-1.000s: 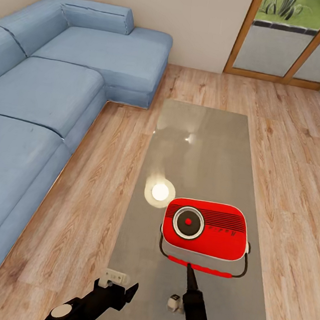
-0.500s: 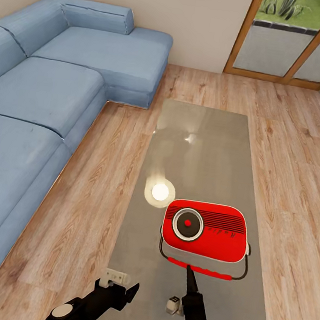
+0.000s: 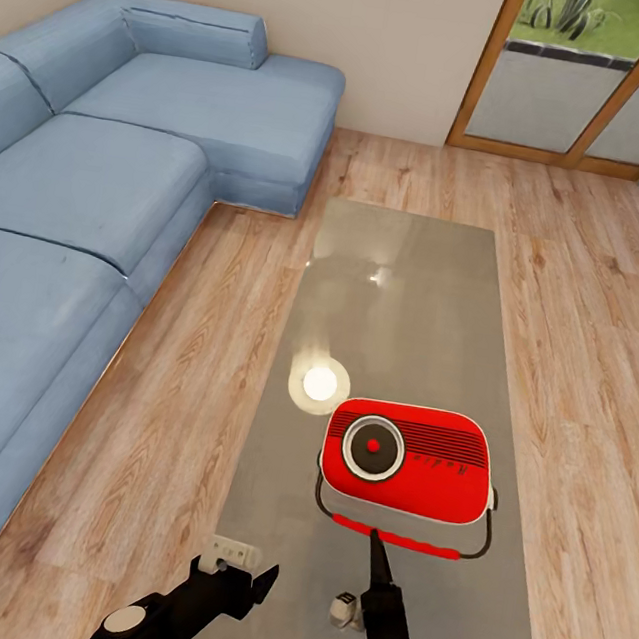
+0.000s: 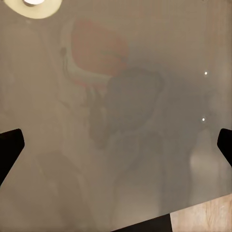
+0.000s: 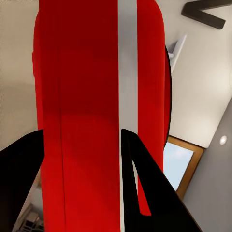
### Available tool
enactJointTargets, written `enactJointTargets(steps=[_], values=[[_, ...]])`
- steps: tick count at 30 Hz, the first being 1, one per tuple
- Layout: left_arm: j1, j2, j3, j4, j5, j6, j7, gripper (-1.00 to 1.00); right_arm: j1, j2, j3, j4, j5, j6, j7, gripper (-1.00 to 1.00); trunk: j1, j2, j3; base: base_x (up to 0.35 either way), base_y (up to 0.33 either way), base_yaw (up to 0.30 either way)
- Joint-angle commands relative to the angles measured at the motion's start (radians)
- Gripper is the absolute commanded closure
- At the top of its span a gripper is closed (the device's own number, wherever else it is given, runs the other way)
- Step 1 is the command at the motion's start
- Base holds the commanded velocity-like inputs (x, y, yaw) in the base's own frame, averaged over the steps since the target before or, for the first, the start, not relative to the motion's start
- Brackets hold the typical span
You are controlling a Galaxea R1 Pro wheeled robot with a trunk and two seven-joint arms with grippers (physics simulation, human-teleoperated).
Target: Turn on the radio receiver that's on the table in the living room.
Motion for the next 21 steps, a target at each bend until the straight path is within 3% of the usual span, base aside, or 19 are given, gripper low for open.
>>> enactJointTargets(steps=[1, 4, 10, 13, 15, 17, 19, 21], values=[[0.000, 0.000, 0.000, 0.000, 0.000, 0.000, 0.000, -1.00, 0.000, 0.001, 0.000, 0.000, 0.007, 0.001, 0.000, 1.00, 0.000, 0.000, 0.000, 0.000, 0.000, 0.000], [0.000, 0.000, 0.000, 0.000, 0.000, 0.000, 0.000, -1.00, 0.000, 0.023, -0.001, 0.000, 0.006, -0.001, 0.001, 1.00, 0.000, 0.000, 0.000, 0.000, 0.000, 0.000], [0.000, -0.003, 0.000, 0.000, 0.000, 0.000, 0.000, -1.00, -0.001, 0.023, -0.002, 0.001, 0.004, -0.004, 0.001, 1.00, 0.000, 0.000, 0.000, 0.000, 0.000, 0.000], [0.000, -0.025, 0.000, -0.002, 0.000, 0.004, -0.001, -1.00, 0.000, 0.023, -0.003, 0.010, 0.001, -0.008, -0.002, 1.00, 0.000, 0.000, 0.000, 0.000, 0.000, 0.000], [0.000, -0.053, -0.001, -0.005, -0.001, 0.021, -0.001, -1.00, 0.000, 0.024, -0.002, 0.014, 0.000, -0.006, -0.002, 1.00, 0.000, 0.000, 0.000, 0.000, 0.000, 0.000], [-0.001, -0.090, -0.001, -0.009, -0.001, 0.079, -0.001, -1.00, 0.000, 0.030, 0.000, 0.042, -0.001, -0.001, -0.004, 1.00, 0.000, 0.000, 0.000, 0.000, 0.000, 0.000], [-0.003, -0.098, -0.001, -0.010, -0.001, 0.109, -0.001, -1.00, 0.000, 0.043, 0.000, 0.082, -0.002, 0.000, -0.004, 1.00, 0.000, 0.000, 0.000, 0.000, 0.000, 0.000], [-0.006, -0.105, -0.001, -0.010, -0.001, 0.134, -0.002, -1.00, 0.000, 0.078, 0.000, 0.176, 0.000, -0.007, -0.001, 1.00, 0.000, 0.000, 0.000, 0.000, 0.000, 0.000]])
